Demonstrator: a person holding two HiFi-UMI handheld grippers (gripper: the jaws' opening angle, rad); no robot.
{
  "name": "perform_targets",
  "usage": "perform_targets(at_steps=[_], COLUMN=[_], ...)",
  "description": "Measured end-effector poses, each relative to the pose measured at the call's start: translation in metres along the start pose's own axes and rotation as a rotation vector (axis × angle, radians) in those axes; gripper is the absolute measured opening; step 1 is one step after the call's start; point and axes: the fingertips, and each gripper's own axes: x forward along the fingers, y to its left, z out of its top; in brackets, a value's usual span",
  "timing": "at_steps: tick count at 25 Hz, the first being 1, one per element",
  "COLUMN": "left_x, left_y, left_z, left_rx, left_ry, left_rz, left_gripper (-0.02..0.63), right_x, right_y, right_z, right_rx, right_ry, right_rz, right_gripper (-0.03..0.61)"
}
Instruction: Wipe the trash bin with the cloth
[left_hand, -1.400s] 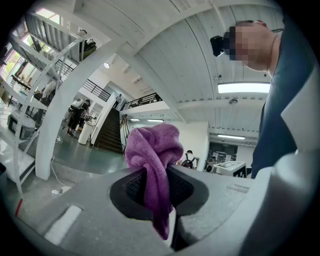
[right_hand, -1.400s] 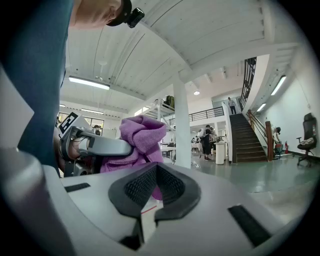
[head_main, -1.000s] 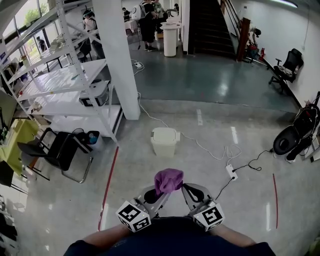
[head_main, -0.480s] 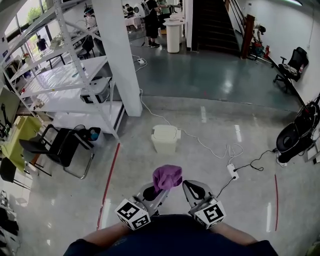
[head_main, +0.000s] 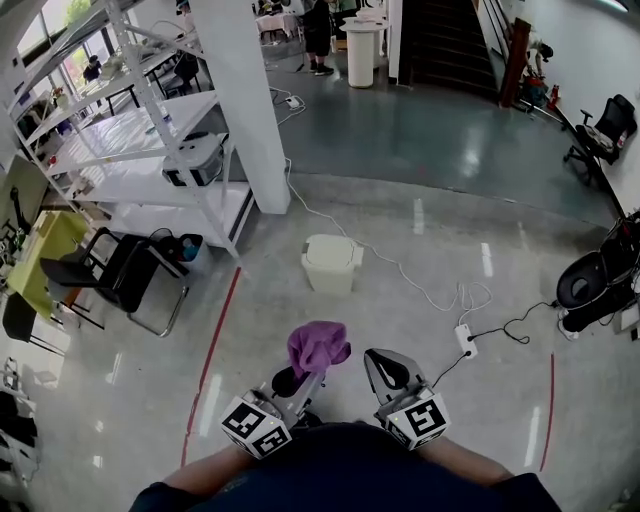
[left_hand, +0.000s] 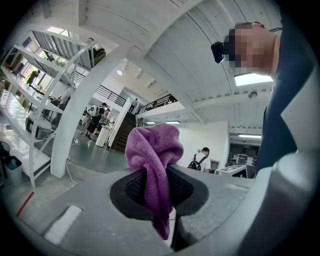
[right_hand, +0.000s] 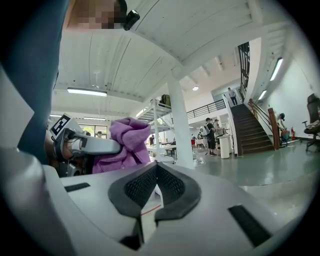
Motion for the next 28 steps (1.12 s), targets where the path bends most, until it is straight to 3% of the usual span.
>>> perform_targets(at_steps=[7, 15, 23, 28], left_x=[0.037, 0.087, 0.133, 0.161], left_y=[0.053, 0.158, 0.257, 0.287], left_z=[0.008, 0.056, 0.08, 0.083], left_rx=[-0.005, 0.022, 0.001, -0.022], left_ry=[-0.014, -0.017, 0.023, 0.035], left_rz=[-0.025, -0.091, -0.173, -0.161], left_gripper=[0.054, 0.054, 0.053, 0.054], right_x=[0.048, 0.155, 0.25, 0.271], right_y=[-0.034, -0.075, -0.116, -0.142], right_z=[-0.008, 0.015, 0.023, 0.021], right_rx=[-0.005, -0.047, -0.028, -0.011], right_ry=[0.019, 0.002, 0.027, 0.05], right_rz=[-0.035, -0.112, -0.224, -0.248], right_gripper=[0.009, 0.009, 0.009, 0.009])
